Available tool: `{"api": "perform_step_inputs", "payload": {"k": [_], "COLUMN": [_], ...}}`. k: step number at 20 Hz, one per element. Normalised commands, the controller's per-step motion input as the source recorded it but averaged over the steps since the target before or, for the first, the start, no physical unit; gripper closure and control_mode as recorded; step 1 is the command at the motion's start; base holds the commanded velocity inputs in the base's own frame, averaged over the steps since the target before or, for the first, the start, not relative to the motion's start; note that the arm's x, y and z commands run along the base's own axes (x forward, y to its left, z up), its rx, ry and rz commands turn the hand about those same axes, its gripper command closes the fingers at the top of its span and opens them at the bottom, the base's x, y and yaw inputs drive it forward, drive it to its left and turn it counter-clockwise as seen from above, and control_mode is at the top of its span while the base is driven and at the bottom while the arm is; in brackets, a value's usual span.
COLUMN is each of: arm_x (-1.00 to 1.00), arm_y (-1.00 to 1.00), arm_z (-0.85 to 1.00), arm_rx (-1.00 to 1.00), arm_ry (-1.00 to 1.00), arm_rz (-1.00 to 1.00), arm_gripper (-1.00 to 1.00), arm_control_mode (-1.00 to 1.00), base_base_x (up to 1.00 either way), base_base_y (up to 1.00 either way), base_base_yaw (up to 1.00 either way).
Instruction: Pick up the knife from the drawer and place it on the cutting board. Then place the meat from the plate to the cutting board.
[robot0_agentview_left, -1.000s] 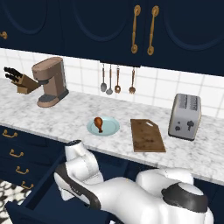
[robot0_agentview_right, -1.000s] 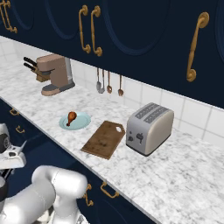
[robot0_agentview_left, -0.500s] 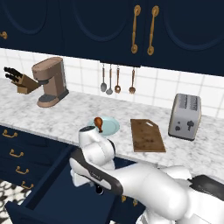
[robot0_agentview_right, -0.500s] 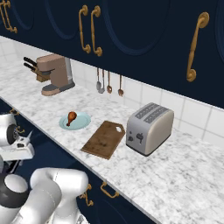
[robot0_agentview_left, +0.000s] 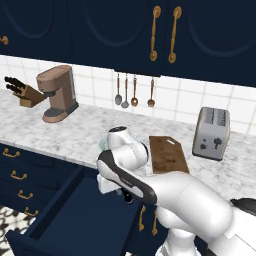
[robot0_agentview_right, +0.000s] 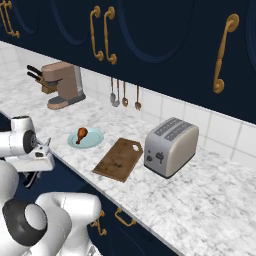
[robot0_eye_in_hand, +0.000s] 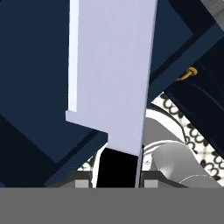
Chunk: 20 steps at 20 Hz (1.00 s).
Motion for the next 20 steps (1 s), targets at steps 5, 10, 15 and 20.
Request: {"api": "perform_step_inputs", "payload": {"k": [5, 10, 15, 20], "arm_x": [0.43, 0.37, 0.38, 0.47], "arm_y": [-0.59, -0.34, -0.60, -0.88], "arm_z": [0.05, 0.33, 0.04, 0.00], "arm_rx": [0.00, 0.00, 0.00, 0.01], "arm_ry": [0.00, 0.00, -0.05, -0.06], "arm_rz": [-0.10, -0.05, 0.00, 0.00], "arm_gripper": [1.00, 1.00, 1.00, 1.00], "arm_control_mode": [-1.00, -1.00, -1.00, -1.00], "base_base_x": [0.00, 0.00, 0.00, 0.00], "base_base_y": [0.00, 0.00, 0.00, 0.00], "base_base_yaw": [0.00, 0.00, 0.00, 0.00]}}
